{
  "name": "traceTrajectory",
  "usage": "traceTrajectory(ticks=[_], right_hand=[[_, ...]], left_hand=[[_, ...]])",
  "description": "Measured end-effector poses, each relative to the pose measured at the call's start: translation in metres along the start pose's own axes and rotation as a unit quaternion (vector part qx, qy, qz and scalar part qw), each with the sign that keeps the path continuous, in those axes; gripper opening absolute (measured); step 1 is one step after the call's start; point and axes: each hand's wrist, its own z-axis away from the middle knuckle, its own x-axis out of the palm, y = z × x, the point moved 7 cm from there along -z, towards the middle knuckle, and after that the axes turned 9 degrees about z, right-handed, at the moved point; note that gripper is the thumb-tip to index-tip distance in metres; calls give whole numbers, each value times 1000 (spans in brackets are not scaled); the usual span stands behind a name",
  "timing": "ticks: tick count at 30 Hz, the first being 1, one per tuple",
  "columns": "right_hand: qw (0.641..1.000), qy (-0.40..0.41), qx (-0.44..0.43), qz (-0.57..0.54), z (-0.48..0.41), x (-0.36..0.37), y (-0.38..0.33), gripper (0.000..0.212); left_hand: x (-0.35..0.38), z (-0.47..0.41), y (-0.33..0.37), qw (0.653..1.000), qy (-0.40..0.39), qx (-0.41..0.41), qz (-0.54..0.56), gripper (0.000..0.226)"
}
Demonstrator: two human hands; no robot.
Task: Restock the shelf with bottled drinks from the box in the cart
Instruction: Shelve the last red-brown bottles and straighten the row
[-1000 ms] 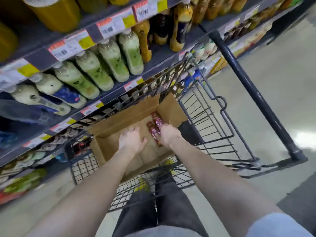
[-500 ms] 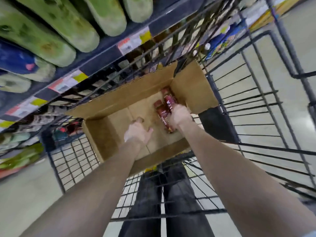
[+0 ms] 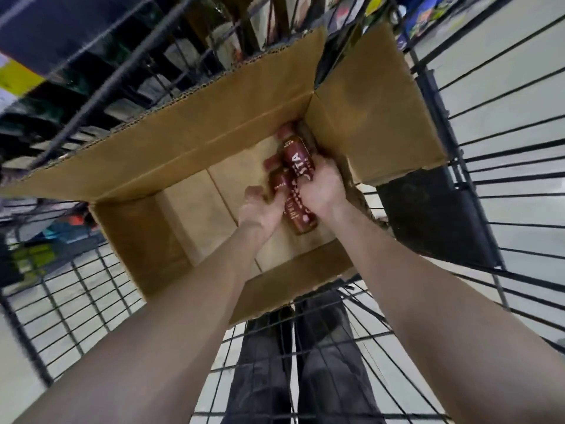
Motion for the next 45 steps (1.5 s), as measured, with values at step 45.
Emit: traceTrajectory(ticks=[45], right_hand=[[964, 127, -204, -112, 359, -178, -233, 52]], left_hand=[[-303, 313, 38, 916, 128, 342, 167, 54]])
